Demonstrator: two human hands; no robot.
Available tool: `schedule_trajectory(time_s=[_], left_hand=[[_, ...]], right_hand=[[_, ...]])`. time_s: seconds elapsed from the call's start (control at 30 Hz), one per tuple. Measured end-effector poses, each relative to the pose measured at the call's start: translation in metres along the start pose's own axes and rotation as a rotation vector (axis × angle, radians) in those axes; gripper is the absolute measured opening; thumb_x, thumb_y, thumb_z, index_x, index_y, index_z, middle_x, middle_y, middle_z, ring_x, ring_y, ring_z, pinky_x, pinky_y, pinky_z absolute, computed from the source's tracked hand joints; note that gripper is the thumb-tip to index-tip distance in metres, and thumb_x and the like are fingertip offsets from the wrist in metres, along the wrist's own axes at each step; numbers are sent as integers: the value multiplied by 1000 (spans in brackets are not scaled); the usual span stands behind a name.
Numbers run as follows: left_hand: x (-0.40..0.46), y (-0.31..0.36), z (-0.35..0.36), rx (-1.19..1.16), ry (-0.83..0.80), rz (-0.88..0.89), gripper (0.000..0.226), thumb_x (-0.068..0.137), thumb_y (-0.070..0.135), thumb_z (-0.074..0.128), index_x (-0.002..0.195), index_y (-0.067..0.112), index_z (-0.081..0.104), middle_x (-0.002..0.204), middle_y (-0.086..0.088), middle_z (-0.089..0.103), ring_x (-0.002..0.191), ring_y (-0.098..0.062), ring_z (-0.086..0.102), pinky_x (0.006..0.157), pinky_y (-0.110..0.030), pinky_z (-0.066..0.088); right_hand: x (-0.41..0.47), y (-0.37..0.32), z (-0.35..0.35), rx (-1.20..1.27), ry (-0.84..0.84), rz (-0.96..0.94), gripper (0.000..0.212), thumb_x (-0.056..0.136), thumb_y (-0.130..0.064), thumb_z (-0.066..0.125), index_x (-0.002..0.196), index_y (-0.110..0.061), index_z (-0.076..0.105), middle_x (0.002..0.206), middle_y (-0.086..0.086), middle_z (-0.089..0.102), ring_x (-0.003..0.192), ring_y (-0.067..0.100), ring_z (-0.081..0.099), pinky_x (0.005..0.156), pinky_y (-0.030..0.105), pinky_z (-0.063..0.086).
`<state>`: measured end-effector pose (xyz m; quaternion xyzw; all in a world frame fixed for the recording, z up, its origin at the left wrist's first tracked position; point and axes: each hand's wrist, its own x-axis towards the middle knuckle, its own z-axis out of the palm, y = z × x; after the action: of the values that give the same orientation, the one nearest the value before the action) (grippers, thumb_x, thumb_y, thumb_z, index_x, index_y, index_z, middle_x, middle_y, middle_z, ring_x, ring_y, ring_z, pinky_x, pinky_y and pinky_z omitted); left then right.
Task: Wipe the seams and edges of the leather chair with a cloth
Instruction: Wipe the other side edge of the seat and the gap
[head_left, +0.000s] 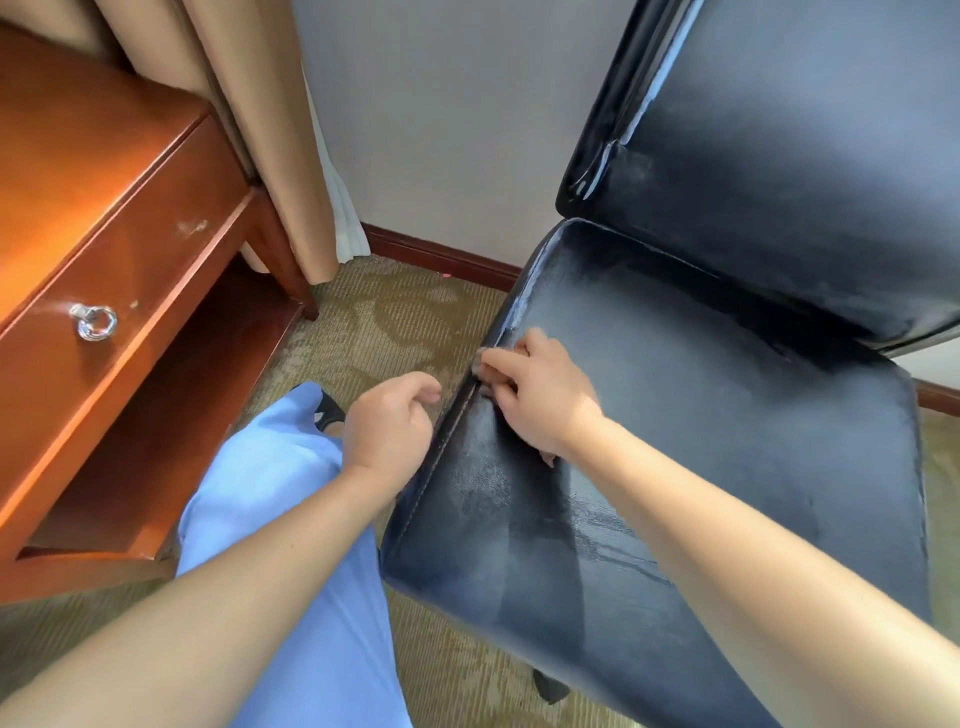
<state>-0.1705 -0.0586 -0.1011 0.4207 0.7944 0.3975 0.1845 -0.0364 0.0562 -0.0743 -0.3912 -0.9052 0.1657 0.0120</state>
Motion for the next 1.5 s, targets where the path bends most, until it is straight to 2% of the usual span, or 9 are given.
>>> schedule_trajectory(time_s=[0.17, 0.3, 0.47, 0.63, 0.8, 0.97, 1.17, 1.33, 1.5], left_hand=[[3, 0, -3, 44, -114, -114, 40, 87, -5, 43, 110, 12, 71, 113, -3, 71, 112, -21, 61, 99, -30, 44], [2, 2, -7, 40, -135, -130, 40, 90, 0, 42, 114, 15, 69, 117, 1, 69, 115, -18, 59, 101, -29, 43], [-1, 0, -15, 84, -200, -178, 34, 94, 9, 43, 114, 18, 68, 120, 1, 68, 115, -20, 58, 97, -32, 44], [-3, 0, -15, 120, -275, -192, 32, 97, 15, 41, 117, 21, 66, 116, 0, 68, 107, -22, 60, 89, -30, 46], [1, -5, -14, 95, -286, -211, 31, 98, 16, 42, 118, 21, 65, 124, 1, 64, 116, -20, 56, 97, -33, 44], [2, -3, -17, 62, -313, -201, 30, 99, 16, 43, 119, 18, 66, 125, 1, 64, 118, -20, 55, 101, -31, 42], [9, -11, -19, 55, -293, -269, 28, 99, 17, 42, 115, 21, 66, 115, 0, 67, 109, -20, 59, 96, -33, 45], [6, -8, -16, 45, -338, -223, 27, 99, 17, 44, 113, 19, 67, 117, 0, 66, 113, -19, 57, 97, -30, 43], [13, -9, -19, 0, -260, -245, 27, 99, 14, 44, 113, 17, 67, 111, 0, 67, 105, -18, 59, 87, -27, 43]], right_hand=[[-40, -8, 8, -3, -54, -295, 27, 93, -32, 49, 118, -34, 59, 102, 1, 48, 93, 24, 49, 65, 35, 49], [-28, -3, 5, 38, 83, 13, 30, 94, -34, 46, 123, -36, 55, 108, 2, 45, 102, 24, 45, 73, 35, 48], [-64, -29, 18, 3, -40, -356, 24, 89, -31, 54, 111, -34, 62, 94, 2, 47, 83, 26, 50, 58, 34, 48], [-56, -31, 18, 8, 66, -166, 25, 91, -31, 48, 111, -32, 63, 98, 2, 48, 88, 26, 51, 58, 29, 42], [-59, -37, 13, -160, -129, -562, 35, 85, -37, 35, 102, -34, 65, 92, 3, 51, 80, 24, 52, 52, 28, 41], [-35, -24, 7, -63, 22, -133, 29, 95, -33, 42, 121, -36, 54, 107, 0, 42, 106, 23, 44, 70, 30, 42], [-65, -48, 25, -94, -164, -576, 18, 82, -30, 59, 99, -32, 65, 93, 3, 49, 80, 26, 50, 51, 28, 36], [-34, -41, 11, 3, -28, -87, 26, 92, -32, 45, 115, -34, 58, 106, 0, 41, 103, 23, 44, 71, 30, 42], [-71, -68, 29, -23, -126, -389, 18, 84, -23, 50, 96, -27, 63, 99, 6, 45, 91, 29, 45, 61, 32, 36]])
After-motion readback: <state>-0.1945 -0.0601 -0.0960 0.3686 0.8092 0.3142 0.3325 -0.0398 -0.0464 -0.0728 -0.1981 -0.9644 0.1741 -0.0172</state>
